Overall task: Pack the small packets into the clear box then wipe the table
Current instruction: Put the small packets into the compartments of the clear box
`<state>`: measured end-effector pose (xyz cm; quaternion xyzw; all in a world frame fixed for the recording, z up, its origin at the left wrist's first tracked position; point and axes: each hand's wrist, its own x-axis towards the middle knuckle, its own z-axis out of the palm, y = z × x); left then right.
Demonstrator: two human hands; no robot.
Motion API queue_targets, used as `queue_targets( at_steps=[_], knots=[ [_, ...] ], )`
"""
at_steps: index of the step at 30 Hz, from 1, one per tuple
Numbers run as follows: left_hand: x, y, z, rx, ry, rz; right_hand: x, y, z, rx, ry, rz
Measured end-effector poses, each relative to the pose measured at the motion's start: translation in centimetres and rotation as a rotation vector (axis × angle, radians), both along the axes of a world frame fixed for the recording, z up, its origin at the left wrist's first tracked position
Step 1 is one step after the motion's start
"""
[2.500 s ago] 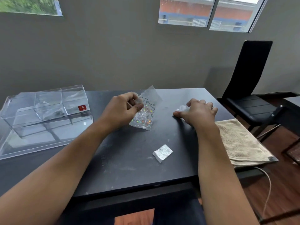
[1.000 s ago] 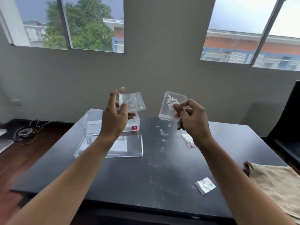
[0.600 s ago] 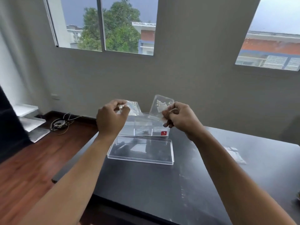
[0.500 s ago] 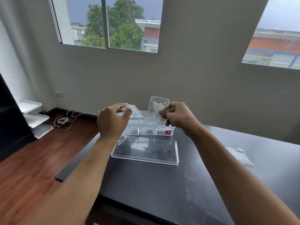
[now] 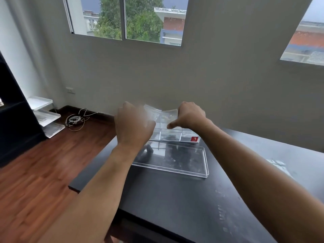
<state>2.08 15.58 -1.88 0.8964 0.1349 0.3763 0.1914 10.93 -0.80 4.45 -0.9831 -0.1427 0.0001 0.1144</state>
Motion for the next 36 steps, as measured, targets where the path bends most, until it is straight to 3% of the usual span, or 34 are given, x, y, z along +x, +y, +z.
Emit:
queue_targets(
  at_steps=[5,11,17,24,29,36],
  knots=[
    [0.2,0.1,-0.1,-0.127,-0.026,0.001,0.2,-0.1,-0.2,0.116,-0.063,0.106],
    [0.5,0.8,-0.1,-0.396,0.178,-0.196,0.5,-0.6,-0.3,0.219,-0.09,0.172],
    [-0.1,0.4,0.5,-0.296,-0.061,-0.125,-0.5,-1.8,0.2,0.482,-0.318,0.328],
    [0.4,0.3,-0.1,-0.197,0.004,-0.084,-0.8,-4.6,-2.2,0.255,-0.422,0.578],
    [0.5,0.2,-0.5,0.021,0.055,0.005,-1.1,-5.9,-2.8,0.114,-0.28,0.644],
    [0.7,0.5,-0.6,0.085,0.068,-0.011,-0.9,-4.9,-2.9,-0.088,-0.404,0.669]
  ],
)
